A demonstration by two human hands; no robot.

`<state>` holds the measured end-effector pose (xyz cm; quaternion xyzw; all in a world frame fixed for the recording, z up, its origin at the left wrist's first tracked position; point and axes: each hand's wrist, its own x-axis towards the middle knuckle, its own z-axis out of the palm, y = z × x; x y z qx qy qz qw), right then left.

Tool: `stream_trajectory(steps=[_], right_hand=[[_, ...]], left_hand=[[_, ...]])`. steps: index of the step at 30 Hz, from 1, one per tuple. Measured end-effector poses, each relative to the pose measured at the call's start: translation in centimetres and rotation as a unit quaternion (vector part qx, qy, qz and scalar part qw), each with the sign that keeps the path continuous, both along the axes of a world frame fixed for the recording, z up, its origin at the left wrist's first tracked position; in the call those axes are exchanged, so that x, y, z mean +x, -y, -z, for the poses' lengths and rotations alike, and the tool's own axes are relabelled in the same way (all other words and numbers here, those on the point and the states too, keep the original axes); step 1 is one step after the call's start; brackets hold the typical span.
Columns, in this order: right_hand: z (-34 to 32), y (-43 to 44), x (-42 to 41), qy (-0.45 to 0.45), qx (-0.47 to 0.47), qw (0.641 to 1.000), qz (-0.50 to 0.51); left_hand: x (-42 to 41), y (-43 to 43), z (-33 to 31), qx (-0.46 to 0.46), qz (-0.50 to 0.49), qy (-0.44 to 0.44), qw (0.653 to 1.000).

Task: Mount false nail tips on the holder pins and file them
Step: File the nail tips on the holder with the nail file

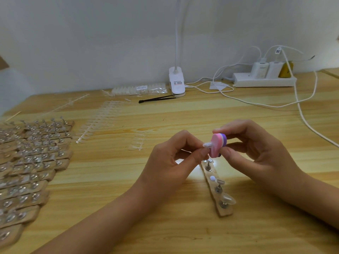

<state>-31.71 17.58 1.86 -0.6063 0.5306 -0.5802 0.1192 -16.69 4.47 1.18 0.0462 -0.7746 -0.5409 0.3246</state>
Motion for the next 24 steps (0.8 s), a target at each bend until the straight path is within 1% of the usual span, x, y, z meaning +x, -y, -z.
stream_trajectory(steps=[2, 5, 8, 13, 17, 20, 24], right_hand=[[-0.01, 0.01, -0.06, -0.009, 0.001, 1.0, 0.005], [-0.17, -0.04, -0.04, -0.025, -0.028, 0.999, 0.016], [-0.25, -0.05, -0.07, -0.023, 0.003, 1.0, 0.011], [-0.34, -0.06, -0.22, -0.035, 0.014, 0.999, 0.017], [-0.4, -0.04, -0.42, -0.024, 0.044, 0.999, 0.017], [-0.52, -0.29, -0.49, 0.02, 0.036, 0.999, 0.019], [-0.91, 0.02, -0.72, 0.151, 0.069, 0.986, -0.019]], left_hand=[[0.02, -0.09, -0.03, -0.001, -0.002, -0.002, 1.0], [0.0, -0.18, -0.1, -0.021, 0.001, 0.002, 1.0], [0.09, -0.19, -0.14, -0.023, -0.004, 0.004, 1.0], [0.14, -0.22, -0.23, -0.035, -0.003, 0.002, 0.999], [0.02, -0.05, -0.19, -0.02, -0.011, 0.0, 1.0], [0.02, 0.02, -0.16, 0.0, -0.008, -0.001, 1.0], [-0.07, -0.03, -0.31, -0.01, -0.005, 0.006, 1.0]])
